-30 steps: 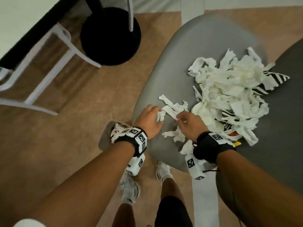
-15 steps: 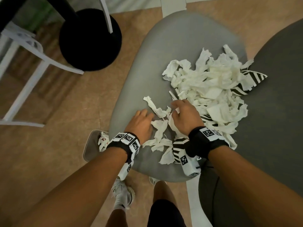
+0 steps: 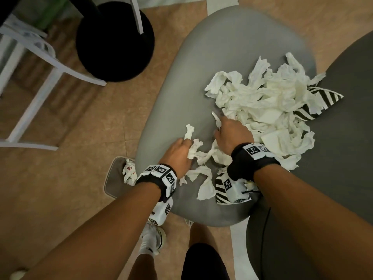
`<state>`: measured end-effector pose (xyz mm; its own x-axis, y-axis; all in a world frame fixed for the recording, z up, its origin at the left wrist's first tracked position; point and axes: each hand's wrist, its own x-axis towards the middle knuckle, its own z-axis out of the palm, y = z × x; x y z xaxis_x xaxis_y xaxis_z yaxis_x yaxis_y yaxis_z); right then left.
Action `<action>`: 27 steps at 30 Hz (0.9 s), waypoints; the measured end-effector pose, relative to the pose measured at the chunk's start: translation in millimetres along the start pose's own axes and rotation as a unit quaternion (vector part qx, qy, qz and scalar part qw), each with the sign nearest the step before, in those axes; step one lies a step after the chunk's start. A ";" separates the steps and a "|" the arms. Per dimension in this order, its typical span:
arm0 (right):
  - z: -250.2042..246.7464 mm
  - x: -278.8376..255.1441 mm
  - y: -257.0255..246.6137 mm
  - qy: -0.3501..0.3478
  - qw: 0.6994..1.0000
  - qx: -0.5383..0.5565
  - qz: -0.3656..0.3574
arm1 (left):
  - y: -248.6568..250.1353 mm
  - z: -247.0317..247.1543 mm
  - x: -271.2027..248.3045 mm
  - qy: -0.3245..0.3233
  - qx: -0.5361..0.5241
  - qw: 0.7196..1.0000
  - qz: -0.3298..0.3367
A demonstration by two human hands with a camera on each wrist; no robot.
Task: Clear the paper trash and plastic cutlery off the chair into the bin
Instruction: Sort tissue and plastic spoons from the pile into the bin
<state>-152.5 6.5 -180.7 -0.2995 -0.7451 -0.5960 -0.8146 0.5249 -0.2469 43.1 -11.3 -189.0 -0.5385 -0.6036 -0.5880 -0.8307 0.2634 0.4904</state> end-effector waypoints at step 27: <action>32.3 -29.2 -60.0 0.019 0.986 -0.158 -0.049 | -69.2 -18.0 -61.4 0.142 -0.270 0.939 -0.157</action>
<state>-78.9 10.1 -173.2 -0.2255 -0.8042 -0.5499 -0.9529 0.2995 -0.0473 136.2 -6.0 -175.3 -0.1556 -0.7835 -0.6016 -0.7081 -0.3362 0.6210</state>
